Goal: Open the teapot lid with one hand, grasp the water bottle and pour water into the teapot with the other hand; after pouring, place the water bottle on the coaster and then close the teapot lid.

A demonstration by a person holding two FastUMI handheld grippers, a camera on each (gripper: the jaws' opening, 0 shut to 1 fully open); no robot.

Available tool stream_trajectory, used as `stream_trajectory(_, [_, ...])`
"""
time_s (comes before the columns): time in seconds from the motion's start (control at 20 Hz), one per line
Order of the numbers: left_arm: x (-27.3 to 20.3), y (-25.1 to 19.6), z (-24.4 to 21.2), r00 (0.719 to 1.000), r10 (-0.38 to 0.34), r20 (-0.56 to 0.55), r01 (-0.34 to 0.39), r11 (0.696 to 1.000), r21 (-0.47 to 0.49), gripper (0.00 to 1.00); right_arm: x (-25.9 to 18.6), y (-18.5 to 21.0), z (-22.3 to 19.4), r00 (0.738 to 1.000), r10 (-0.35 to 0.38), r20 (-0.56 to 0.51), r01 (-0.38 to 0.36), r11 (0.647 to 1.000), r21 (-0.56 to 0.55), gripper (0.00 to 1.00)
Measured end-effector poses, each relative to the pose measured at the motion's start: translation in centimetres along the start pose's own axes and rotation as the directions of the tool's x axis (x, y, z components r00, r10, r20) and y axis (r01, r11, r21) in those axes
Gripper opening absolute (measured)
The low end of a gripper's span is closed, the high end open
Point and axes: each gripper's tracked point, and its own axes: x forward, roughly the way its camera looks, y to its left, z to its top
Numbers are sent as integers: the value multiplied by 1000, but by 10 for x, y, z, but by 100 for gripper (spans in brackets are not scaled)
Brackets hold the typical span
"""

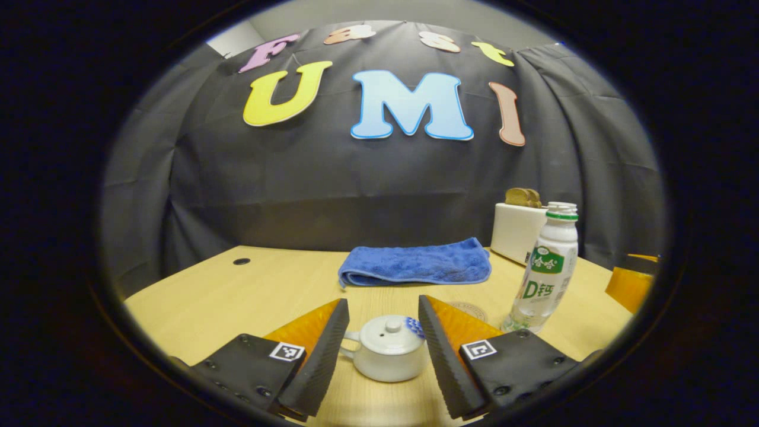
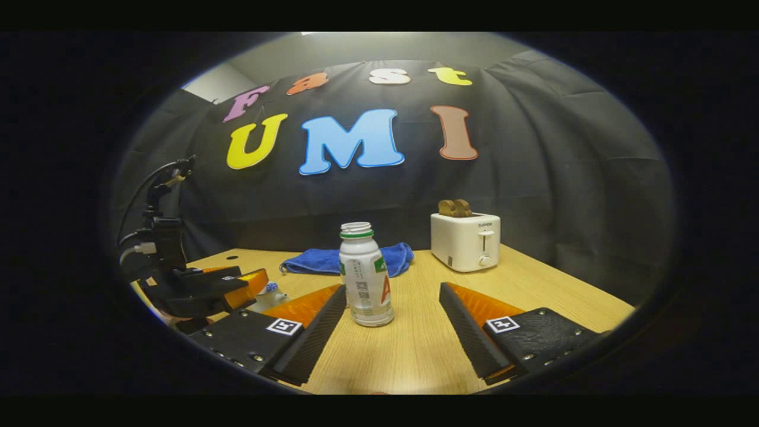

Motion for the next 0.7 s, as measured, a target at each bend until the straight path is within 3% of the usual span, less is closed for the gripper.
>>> stream_trajectory(0.2, [11, -3, -6, 1000, 0, -12, 0, 1000, 21, 85, 5, -1, -6, 1000, -1, -14, 1, 1000, 7, 97])
stream_trajectory(0.35, [15, -2, -13, 999, 4, -33, -3, 1000, 26, 75, 7, -2, -9, 1000, 0, -20, 0, 1000, 13, 98])
stream_trajectory(0.65, [16, -6, -17, 999, 3, -40, -1, 999, 44, 67, 9, -7, -15, 999, -9, -33, 10, 999, 31, 97])
stream_trajectory(0.7, [17, -7, -16, 999, 1, -38, 1, 998, 60, 63, 8, -7, -14, 999, -9, -34, 10, 1000, 30, 97])
